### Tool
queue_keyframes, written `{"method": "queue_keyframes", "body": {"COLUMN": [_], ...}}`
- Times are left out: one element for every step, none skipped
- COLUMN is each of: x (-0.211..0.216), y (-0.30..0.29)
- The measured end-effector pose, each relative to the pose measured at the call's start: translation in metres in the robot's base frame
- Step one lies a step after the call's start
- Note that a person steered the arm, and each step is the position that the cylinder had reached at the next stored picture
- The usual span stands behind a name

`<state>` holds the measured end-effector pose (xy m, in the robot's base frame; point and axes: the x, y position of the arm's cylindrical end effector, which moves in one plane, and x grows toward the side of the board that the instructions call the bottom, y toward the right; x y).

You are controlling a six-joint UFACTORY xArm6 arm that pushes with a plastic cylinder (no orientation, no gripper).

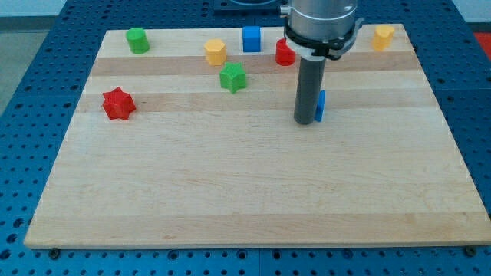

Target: Move the blue triangle to the center right side of the board

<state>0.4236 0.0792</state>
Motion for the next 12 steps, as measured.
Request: {"method": "queue_keyframes", "body": {"x": [-0.013,-0.025,-0.041,-0.055,-0.053,-0.033,-0.023,-0.023,-0.023,-0.023,-0.023,-0.023], "y": [0.000,0.000,0.000,0.000,0.005,0.020,0.044,0.062,0.075,0.085,0.087,0.087]}}
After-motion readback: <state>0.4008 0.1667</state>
